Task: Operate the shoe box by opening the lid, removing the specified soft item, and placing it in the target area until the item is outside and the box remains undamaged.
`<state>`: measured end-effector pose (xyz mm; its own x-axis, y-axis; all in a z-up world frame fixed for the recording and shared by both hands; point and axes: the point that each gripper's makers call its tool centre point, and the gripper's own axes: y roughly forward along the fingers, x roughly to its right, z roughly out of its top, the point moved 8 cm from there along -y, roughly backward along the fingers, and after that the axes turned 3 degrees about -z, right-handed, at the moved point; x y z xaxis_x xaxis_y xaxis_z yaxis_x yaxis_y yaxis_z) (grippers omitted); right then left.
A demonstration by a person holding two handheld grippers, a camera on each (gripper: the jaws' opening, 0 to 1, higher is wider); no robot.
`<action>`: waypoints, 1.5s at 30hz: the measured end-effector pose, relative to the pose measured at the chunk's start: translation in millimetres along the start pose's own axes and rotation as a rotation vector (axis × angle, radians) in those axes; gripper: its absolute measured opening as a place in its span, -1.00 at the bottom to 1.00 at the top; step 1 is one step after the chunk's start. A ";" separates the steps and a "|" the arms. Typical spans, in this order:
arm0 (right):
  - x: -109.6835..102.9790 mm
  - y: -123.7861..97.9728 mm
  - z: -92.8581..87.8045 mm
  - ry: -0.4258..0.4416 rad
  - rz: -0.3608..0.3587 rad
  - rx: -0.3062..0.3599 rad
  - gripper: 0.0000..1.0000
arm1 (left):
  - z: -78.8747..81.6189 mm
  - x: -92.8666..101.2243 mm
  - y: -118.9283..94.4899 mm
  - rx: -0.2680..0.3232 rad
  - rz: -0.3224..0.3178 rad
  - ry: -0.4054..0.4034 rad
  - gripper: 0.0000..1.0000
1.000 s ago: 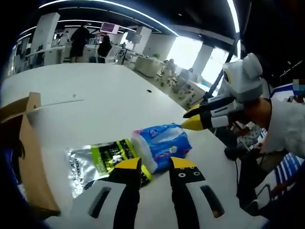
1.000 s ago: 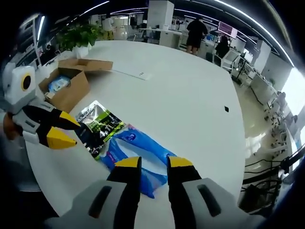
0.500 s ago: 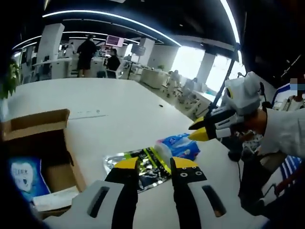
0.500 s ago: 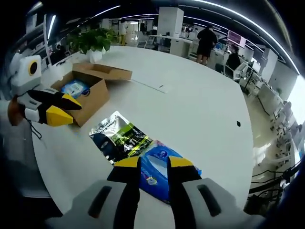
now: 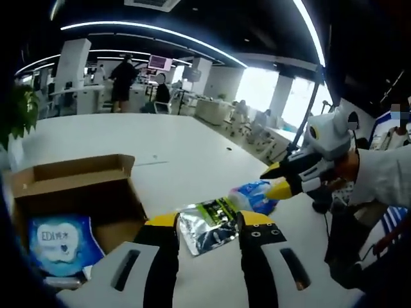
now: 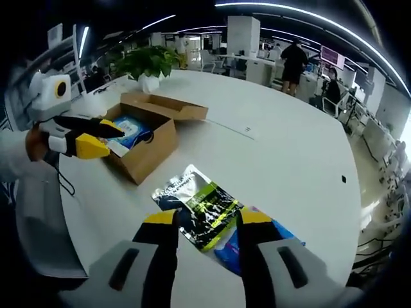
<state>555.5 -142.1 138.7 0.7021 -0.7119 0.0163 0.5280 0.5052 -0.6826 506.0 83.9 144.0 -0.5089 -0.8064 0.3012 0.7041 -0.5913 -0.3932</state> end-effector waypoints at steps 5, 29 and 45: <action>-17.6 6.9 9.5 -0.014 0.035 0.032 -0.19 | 1.1 -18.7 -18.0 0.009 0.028 0.019 -0.22; -89.3 49.8 52.5 -0.053 0.108 0.089 -0.04 | -4.1 -117.3 -114.5 0.021 0.196 0.045 -0.15; -127.4 79.2 77.8 -0.080 0.146 0.087 -0.06 | -10.0 -161.7 -146.7 0.004 0.246 0.037 -0.16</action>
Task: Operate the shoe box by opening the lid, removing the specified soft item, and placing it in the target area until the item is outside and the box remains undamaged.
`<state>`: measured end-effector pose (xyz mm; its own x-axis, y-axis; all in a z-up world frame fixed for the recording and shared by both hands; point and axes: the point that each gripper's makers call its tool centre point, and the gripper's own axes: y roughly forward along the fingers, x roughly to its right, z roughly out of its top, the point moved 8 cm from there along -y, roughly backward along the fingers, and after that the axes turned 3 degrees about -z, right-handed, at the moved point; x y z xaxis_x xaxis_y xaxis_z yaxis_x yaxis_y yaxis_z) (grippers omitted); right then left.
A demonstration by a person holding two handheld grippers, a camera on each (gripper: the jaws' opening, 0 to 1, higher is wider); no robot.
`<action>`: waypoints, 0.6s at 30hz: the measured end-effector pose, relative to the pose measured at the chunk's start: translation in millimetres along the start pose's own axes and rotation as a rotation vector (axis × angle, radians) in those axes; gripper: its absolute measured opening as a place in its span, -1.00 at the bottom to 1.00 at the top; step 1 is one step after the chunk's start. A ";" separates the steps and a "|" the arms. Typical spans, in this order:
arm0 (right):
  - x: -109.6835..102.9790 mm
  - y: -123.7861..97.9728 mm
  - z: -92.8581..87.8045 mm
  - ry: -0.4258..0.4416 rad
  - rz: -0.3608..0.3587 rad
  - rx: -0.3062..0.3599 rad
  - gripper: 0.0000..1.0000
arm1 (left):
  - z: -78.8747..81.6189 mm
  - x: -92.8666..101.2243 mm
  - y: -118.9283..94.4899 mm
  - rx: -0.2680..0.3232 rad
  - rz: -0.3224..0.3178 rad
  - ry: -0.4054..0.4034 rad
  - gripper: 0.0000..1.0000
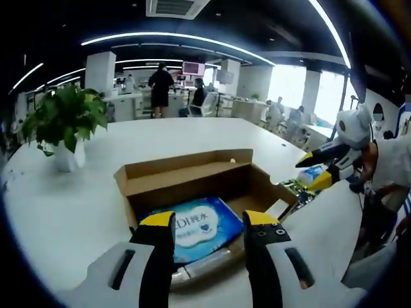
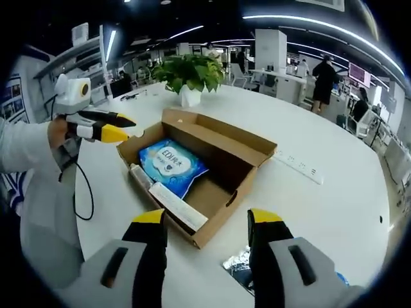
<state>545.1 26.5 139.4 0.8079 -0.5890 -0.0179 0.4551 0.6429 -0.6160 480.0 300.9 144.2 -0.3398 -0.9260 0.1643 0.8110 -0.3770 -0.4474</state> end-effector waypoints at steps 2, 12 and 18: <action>-2.8 6.0 2.7 -0.004 0.005 -0.002 -0.06 | -1.6 -5.2 -0.5 -0.007 0.005 -0.005 -0.17; -10.0 31.6 13.8 -0.015 0.020 -0.011 -0.12 | -11.7 -22.1 6.0 -0.077 0.033 -0.022 -0.20; -14.7 47.7 21.6 -0.011 0.037 -0.014 -0.18 | -17.5 -27.3 15.3 -0.149 0.040 -0.027 -0.26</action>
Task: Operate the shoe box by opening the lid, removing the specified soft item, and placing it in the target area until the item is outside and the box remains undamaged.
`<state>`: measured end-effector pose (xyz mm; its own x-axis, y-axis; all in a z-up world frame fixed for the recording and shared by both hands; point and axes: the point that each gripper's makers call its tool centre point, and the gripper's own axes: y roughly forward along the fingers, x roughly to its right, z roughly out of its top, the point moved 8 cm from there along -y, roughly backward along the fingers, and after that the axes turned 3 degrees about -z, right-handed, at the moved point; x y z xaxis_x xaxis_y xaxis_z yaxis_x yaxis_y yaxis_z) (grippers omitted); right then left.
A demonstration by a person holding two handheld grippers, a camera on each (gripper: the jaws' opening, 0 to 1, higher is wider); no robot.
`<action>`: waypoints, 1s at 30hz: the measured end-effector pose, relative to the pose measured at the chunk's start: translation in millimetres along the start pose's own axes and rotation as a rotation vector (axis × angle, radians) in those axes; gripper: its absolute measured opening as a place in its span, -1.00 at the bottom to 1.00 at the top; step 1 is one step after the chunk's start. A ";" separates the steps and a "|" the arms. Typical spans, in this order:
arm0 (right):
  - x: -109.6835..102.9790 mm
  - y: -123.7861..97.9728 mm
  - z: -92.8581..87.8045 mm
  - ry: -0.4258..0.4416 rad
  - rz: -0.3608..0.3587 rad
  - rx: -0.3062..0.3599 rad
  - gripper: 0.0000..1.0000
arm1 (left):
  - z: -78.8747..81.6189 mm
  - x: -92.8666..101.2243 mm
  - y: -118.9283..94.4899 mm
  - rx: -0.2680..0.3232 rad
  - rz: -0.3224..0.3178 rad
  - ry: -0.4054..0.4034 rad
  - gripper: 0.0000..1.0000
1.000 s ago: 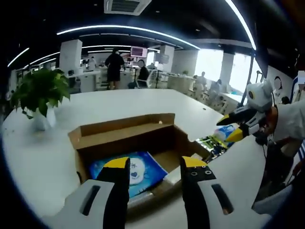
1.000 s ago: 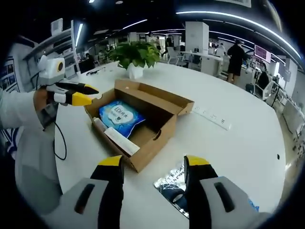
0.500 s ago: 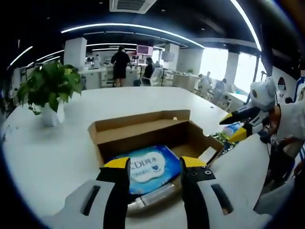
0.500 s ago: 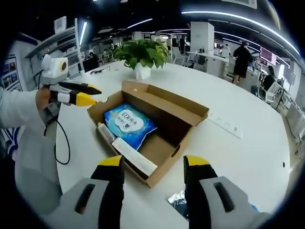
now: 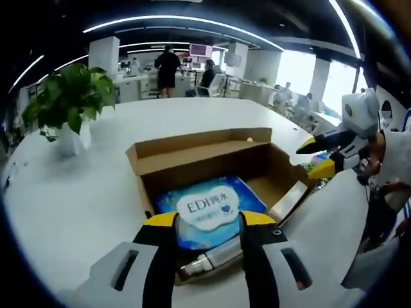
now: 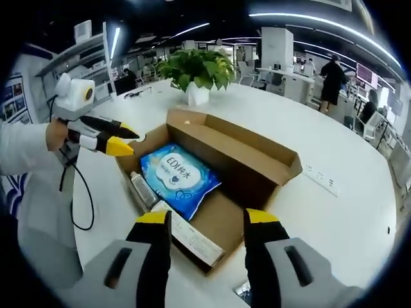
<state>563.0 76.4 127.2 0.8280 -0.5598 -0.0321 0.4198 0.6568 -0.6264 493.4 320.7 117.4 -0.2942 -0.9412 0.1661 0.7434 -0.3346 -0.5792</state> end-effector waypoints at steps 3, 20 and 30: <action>-0.8 8.9 4.3 0.000 0.006 -0.002 -0.22 | -1.5 -1.1 5.1 -0.036 0.005 -0.003 -0.28; -2.9 60.5 5.9 0.042 0.043 -0.067 -0.35 | -4.0 -2.8 13.9 -0.046 0.011 -0.017 -0.30; -5.4 88.6 2.6 0.077 0.059 -0.120 -0.42 | -7.4 -5.5 15.6 -0.045 0.007 -0.030 -0.30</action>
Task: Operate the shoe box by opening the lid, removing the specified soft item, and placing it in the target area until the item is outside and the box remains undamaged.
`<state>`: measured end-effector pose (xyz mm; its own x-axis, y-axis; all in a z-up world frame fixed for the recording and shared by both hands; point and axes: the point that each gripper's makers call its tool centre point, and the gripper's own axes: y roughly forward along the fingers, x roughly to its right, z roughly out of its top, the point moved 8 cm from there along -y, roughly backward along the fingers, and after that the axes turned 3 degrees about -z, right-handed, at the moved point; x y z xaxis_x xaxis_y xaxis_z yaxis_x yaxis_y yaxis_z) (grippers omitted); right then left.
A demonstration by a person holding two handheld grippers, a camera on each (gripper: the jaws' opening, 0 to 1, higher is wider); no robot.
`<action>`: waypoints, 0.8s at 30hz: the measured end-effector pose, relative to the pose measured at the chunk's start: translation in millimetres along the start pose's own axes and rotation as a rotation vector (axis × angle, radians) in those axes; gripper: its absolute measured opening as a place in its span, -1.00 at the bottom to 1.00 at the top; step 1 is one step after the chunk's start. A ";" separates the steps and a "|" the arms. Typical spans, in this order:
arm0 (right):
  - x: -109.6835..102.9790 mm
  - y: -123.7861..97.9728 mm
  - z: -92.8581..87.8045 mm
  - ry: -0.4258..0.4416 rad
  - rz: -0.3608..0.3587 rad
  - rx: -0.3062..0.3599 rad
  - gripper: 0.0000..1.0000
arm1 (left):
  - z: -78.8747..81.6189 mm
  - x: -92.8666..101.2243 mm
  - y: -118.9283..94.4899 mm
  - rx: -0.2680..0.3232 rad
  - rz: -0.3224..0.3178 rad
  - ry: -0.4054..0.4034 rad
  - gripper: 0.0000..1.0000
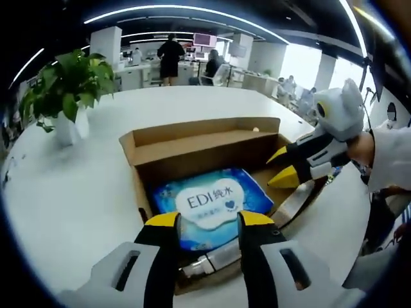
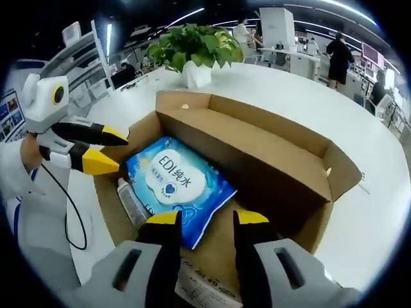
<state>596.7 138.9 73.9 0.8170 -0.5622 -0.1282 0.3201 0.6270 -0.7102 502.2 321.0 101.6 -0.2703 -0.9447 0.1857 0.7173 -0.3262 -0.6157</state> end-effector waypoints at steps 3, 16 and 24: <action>-0.3 5.6 -1.0 0.002 0.002 -0.017 -0.44 | 0.7 0.2 0.9 0.003 -0.003 0.000 -0.29; 0.9 22.5 -6.7 0.032 -0.001 -0.097 -0.63 | -0.8 1.5 2.5 0.005 -0.016 -0.011 -0.28; -0.6 31.2 -10.5 0.031 -0.007 -0.141 -0.87 | -2.5 -0.1 2.4 -0.004 -0.011 -0.013 -0.28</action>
<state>601.1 153.2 44.5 0.7994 -0.5836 -0.1428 0.2531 0.5427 -0.8009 502.3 320.5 98.2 -0.2701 -0.9414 0.2022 0.7119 -0.3366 -0.6164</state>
